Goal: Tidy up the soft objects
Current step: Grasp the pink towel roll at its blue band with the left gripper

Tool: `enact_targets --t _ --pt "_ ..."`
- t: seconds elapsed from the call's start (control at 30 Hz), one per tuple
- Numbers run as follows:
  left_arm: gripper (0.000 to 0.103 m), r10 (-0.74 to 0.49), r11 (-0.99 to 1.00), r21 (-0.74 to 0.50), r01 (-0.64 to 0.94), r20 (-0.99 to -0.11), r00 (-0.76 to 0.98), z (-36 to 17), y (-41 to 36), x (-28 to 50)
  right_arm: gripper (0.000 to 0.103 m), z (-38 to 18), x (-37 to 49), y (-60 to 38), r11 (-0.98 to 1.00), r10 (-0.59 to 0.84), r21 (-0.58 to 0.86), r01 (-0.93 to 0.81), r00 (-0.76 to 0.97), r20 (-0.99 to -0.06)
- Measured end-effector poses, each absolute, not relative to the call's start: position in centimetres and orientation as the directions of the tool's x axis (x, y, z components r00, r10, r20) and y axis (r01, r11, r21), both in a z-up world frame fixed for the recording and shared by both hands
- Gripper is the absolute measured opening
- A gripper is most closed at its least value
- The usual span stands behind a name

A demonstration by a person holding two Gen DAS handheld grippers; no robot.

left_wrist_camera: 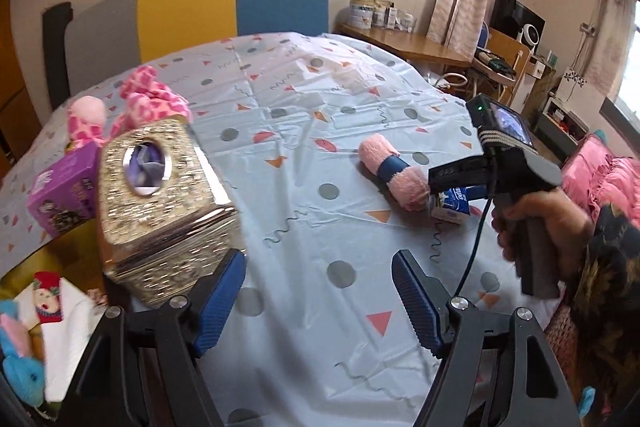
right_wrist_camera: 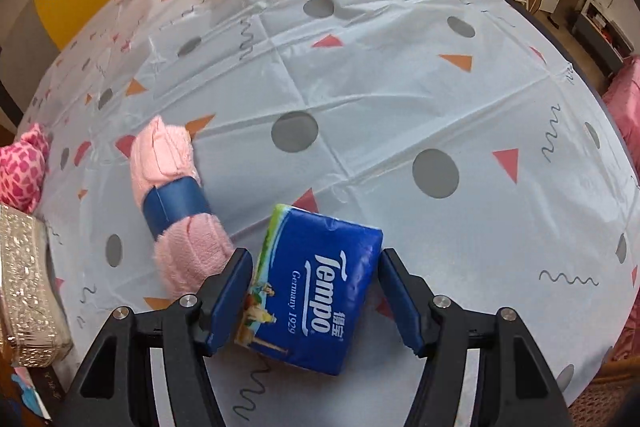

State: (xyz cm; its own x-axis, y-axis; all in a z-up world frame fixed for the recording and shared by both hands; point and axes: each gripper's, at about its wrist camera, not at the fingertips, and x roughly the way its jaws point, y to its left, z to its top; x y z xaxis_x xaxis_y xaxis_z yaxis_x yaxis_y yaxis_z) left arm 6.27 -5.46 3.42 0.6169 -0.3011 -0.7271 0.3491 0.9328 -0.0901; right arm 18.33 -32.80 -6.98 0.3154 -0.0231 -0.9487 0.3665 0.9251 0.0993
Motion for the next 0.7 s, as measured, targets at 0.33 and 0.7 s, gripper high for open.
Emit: enact_targets --t 0.33,0.7 --pt "0.076 -0.334 0.918 -0.149 0.367 -0.791 0.513 0.6 -11.6 12.9 0.057 -4.8 15.3 -37.6 0.83 -0.153 0.069 0.553 0.345 -0.926" --pt "0.076 -0.352 0.909 -0.208 0.361 -0.847 0.398 -3.4 -20.3 21.1 0.057 -3.9 15.0 -39.1 0.79 -0.111 0.165 0.59 0.402 -0.909"
